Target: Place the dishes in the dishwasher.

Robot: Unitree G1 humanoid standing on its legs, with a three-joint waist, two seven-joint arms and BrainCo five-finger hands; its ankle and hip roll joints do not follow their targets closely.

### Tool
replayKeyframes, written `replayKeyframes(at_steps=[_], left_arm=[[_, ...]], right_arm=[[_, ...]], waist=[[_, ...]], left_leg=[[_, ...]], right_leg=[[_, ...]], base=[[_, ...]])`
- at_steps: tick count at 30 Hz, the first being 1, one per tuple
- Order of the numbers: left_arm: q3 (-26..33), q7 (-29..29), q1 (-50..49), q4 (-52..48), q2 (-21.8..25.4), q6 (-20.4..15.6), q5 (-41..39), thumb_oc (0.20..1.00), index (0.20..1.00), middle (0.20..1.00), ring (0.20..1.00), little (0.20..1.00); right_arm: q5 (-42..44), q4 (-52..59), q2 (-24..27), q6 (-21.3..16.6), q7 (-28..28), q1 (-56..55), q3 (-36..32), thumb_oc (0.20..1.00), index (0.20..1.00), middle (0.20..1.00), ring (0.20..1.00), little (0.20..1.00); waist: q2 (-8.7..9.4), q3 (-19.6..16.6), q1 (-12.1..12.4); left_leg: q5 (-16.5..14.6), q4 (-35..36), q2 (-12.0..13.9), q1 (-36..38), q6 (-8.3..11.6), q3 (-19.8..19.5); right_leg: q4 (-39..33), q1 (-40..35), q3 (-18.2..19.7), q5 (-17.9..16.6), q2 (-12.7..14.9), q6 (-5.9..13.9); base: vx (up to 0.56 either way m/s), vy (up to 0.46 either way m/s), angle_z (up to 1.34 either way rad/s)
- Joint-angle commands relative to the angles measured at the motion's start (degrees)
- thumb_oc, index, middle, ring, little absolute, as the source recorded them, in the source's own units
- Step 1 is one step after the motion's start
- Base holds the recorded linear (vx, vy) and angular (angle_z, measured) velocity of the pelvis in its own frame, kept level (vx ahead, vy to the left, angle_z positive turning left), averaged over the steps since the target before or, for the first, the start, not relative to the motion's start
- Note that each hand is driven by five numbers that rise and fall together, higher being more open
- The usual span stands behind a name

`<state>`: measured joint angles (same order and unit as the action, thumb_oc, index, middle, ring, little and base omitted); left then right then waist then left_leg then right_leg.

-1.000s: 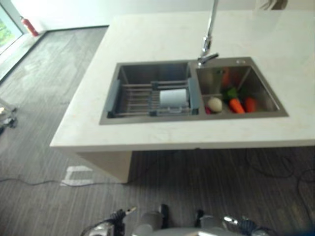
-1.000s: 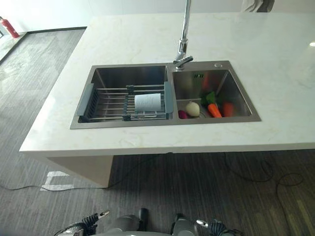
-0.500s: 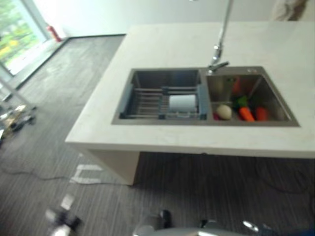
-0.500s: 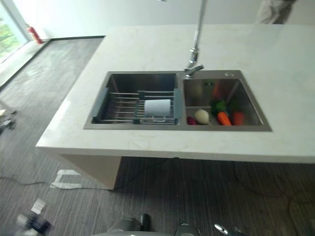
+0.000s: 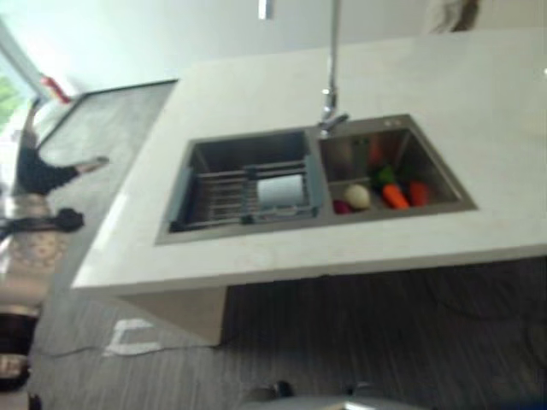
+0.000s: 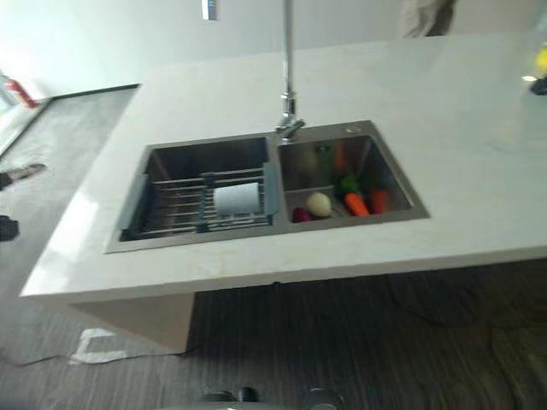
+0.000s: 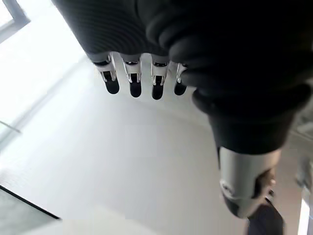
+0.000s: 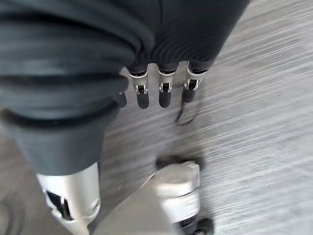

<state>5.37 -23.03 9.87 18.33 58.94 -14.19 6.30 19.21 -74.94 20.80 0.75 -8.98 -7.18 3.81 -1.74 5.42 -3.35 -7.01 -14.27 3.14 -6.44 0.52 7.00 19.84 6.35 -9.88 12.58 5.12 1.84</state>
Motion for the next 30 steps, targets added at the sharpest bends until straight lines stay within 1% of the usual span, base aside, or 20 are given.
replayKeyframes(at_steps=[1,2,3,4,5,7,10,12,16,19,21,22,26,28,30], left_arm=[[1.4,5.3,6.6,-2.9,2.9,1.3,2.9,1.000,1.000,1.000,1.000,1.000],[-0.2,8.2,8.3,-3.8,2.9,1.9,2.0,1.000,1.000,1.000,1.000,1.000],[-2.7,13.2,10.5,-4.4,2.4,2.0,0.1,1.000,1.000,1.000,1.000,1.000],[-4.1,15.3,11.7,-4.5,1.9,2.7,0.1,1.000,1.000,1.000,1.000,1.000],[-5.5,16.3,12.7,-4.5,1.3,3.8,0.1,1.000,1.000,1.000,1.000,1.000],[-9.0,19.2,15.4,-3.3,-0.3,6.3,-1.1,1.000,1.000,1.000,1.000,1.000],[-11.4,22.4,16.7,-1.4,-1.6,8.4,0.3,1.000,1.000,1.000,1.000,1.000],[-14.6,23.8,18.1,1.3,-1.2,9.2,2.0,1.000,1.000,1.000,1.000,1.000],[-19.4,25.5,22.6,5.6,0.0,9.6,1.9,1.000,1.000,1.000,1.000,1.000],[-22.4,27.3,25.3,6.5,0.7,11.6,1.5,1.000,1.000,1.000,1.000,1.000],[-23.6,28.3,26.2,7.3,0.8,12.8,1.3,1.000,1.000,1.000,1.000,1.000],[-24.6,29.3,26.6,8.6,0.6,14.6,0.0,1.000,1.000,1.000,1.000,1.000],[-25.4,30.1,27.0,10.4,0.3,14.3,-1.2,1.000,1.000,1.000,1.000,1.000],[-25.8,30.2,27.0,11.4,-0.5,14.5,-2.9,1.000,1.000,1.000,1.000,1.000],[-26.4,30.9,27.1,11.7,-1.4,14.8,-2.7,1.000,1.000,1.000,1.000,1.000]], right_arm=[[1.5,-1.0,-0.1,0.9,-1.3,-0.2,-1.4,1.000,1.000,1.000,1.000,1.000],[1.9,-0.9,0.0,1.2,-1.5,-0.4,-1.6,1.000,1.000,1.000,1.000,1.000],[3.8,-1.1,0.1,3.0,-3.3,-0.4,-1.9,1.000,1.000,1.000,1.000,1.000],[5.1,-1.1,0.1,4.8,-4.7,-0.5,-2.2,1.000,1.000,1.000,1.000,1.000],[6.1,-1.1,0.0,5.5,-5.4,-0.7,-2.6,1.000,1.000,1.000,1.000,1.000],[7.0,-1.3,0.2,4.6,-5.1,-1.2,-3.6,1.000,1.000,1.000,1.000,1.000],[4.1,-0.8,1.0,4.1,-5.4,-1.7,-3.7,1.000,1.000,1.000,1.000,1.000],[3.7,-0.6,1.8,3.7,-5.1,-2.1,-3.7,1.000,1.000,1.000,1.000,1.000],[3.8,-0.3,3.4,4.9,-4.2,-3.0,-4.5,1.000,1.000,1.000,1.000,1.000],[3.1,-0.9,5.1,4.6,-5.0,-3.8,-5.9,1.000,1.000,1.000,1.000,1.000],[2.9,-0.8,5.9,3.5,-5.4,-4.0,-6.6,1.000,1.000,1.000,1.000,1.000],[2.6,-0.3,6.7,2.5,-5.7,-4.0,-7.0,1.000,1.000,1.000,1.000,1.000],[2.8,0.7,6.9,1.6,-5.3,-4.1,-7.1,1.000,1.000,1.000,1.000,1.000],[3.5,1.6,7.1,1.3,-4.7,-3.9,-6.8,1.000,1.000,1.000,1.000,1.000],[3.5,2.3,7.7,1.1,-3.7,-3.4,-6.9,1.000,1.000,1.000,1.000,1.000]], waist=[[-2.82,0.7,-0.4],[-2.92,0.7,-0.8],[-2.98,0.7,-1.6],[-3.01,0.7,-1.9],[-3.07,0.7,-2.2],[-3.33,0.7,-3.5],[-3.71,0.9,-4.7],[-4.24,1.3,-6.0],[-5.09,1.9,-8.0],[-6.17,2.8,-9.2],[-7.03,3.3,-9.8],[-8.01,3.9,-10.5],[-8.78,4.3,-11.1],[-9.12,4.7,-11.5],[-9.52,5.4,-11.6]], left_leg=[[-6.0,-2.9,2.6,-0.2,2.61,-1.1],[-6.0,-2.9,2.7,-0.1,2.64,-0.8],[-6.0,-2.9,3.0,0.2,2.65,-0.4],[-6.0,-2.9,3.1,0.4,2.65,-0.1],[-6.1,-2.9,3.2,0.6,2.65,0.2],[-6.1,-2.9,3.6,1.4,2.62,1.3],[-6.1,-2.9,3.7,2.1,2.62,2.3],[-6.2,-2.9,3.5,2.4,2.48,2.9],[-6.5,-2.9,2.8,2.4,2.23,3.7],[-6.6,-2.9,1.8,2.1,1.95,4.0],[-6.6,-2.9,1.0,1.9,1.78,4.2],[-6.5,-2.9,0.5,1.7,1.70,4.5],[-6.6,-2.9,-0.4,1.3,1.39,4.9],[-6.6,-2.9,-0.9,1.1,1.23,5.0],[-6.5,-2.9,-1.5,0.4,1.03,5.0]], right_leg=[[-2.6,-0.4,2.7,-1.0,2.7,5.76],[-2.6,-0.3,3.1,-1.1,2.6,5.85],[-2.6,-0.2,3.6,-1.3,2.5,6.03],[-2.6,-0.2,3.9,-1.4,2.4,6.08],[-2.6,-0.3,4.2,-1.4,2.2,6.10],[-2.6,-0.5,4.9,-1.5,2.2,6.33],[-2.6,-0.4,5.9,-1.9,2.4,6.59],[-2.6,-0.3,7.0,-2.3,2.3,6.83],[-2.6,0.7,9.2,-3.0,2.4,7.43],[-2.6,1.7,10.8,-3.7,2.7,7.88],[-2.6,2.4,11.7,-4.1,3.0,8.17],[-2.6,3.0,12.4,-4.4,3.3,8.40],[-2.6,3.7,13.2,-4.9,3.7,8.87],[-2.6,4.2,13.6,-5.1,4.0,9.06],[-2.6,5.1,14.1,-5.6,4.3,9.22]], base=[[0.03,-0.067,-0.08],[0.04,-0.113,-0.03],[0.04,-0.113,-0.23],[0.04,-0.101,-0.27],[0.04,-0.072,-0.43],[0.07,-0.073,-0.37],[0.06,-0.003,-0.29],[0.06,0.047,-0.31],[0.04,0.054,-0.22],[0.03,0.098,-0.16],[0.02,0.142,-0.27],[0.02,0.144,-0.26],[0.02,0.089,-0.16],[0.01,0.100,-0.05],[-0.02,0.092,-0.07]])
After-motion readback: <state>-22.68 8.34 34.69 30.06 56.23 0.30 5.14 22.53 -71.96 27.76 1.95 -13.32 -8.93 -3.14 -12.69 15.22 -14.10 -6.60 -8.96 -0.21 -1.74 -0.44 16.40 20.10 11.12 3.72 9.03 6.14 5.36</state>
